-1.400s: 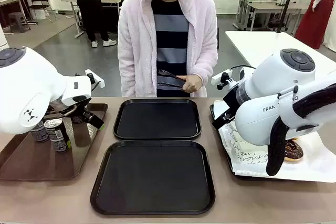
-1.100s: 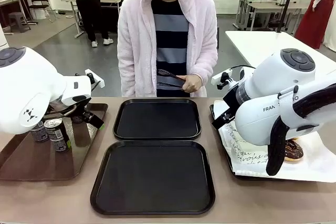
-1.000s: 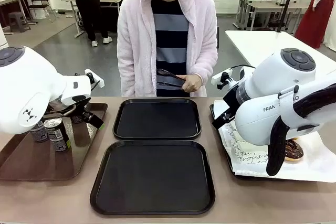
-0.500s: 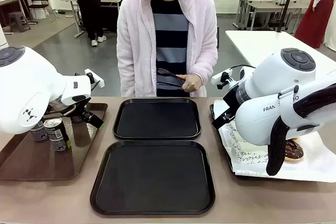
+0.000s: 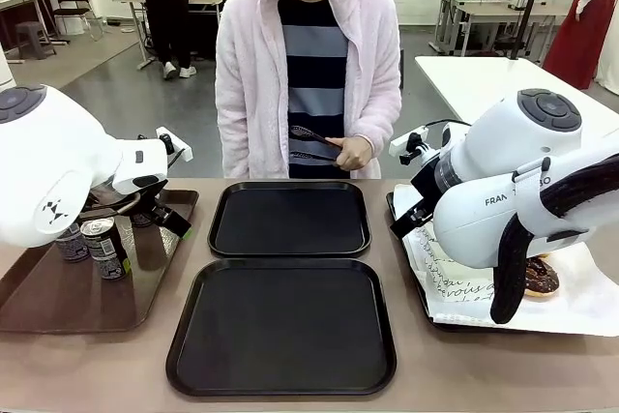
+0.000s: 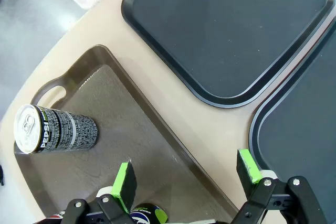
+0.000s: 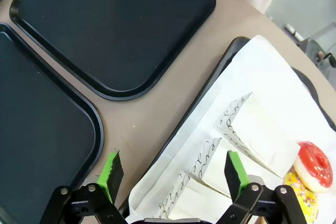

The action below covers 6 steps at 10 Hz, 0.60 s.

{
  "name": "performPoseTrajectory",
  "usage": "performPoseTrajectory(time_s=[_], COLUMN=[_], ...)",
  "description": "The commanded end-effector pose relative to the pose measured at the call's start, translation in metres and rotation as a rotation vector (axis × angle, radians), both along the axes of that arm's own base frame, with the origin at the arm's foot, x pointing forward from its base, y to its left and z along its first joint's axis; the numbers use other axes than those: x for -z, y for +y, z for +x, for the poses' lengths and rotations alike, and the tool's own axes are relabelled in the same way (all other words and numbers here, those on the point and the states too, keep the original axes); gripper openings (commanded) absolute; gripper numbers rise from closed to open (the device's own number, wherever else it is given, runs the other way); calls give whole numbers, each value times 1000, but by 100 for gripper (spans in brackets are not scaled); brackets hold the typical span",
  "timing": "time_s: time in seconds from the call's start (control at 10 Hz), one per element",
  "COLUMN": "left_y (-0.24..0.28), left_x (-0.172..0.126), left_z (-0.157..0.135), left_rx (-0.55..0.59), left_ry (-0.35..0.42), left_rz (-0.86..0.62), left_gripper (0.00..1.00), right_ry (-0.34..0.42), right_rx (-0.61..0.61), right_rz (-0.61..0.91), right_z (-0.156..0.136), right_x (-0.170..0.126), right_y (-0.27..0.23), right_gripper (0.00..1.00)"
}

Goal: Set up donuts and drinks on trays.
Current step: Pick up one Pepsi coke and place it on the Flat Tray.

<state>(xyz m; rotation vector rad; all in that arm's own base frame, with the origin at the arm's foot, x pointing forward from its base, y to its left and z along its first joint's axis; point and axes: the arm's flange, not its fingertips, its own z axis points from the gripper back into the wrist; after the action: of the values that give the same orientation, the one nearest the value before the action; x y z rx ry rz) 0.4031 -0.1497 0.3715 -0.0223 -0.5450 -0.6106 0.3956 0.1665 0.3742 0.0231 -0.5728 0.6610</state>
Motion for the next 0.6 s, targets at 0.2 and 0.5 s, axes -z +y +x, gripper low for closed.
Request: performPoseTrajectory(time_s=[0.2,0.5], left_y=[43,86], left_x=[-55,-68], left_z=[-89,-165], left_rx=[148,195], left_ry=[161,210], left_rz=[-22,72], left_gripper=[100,100], right_ry=[135,302], right_rx=[45,15], right_rz=[-40,-177], right_z=[-85,-179], right_x=[-51,-58], right_y=[-20,-48], right_gripper=[100,100])
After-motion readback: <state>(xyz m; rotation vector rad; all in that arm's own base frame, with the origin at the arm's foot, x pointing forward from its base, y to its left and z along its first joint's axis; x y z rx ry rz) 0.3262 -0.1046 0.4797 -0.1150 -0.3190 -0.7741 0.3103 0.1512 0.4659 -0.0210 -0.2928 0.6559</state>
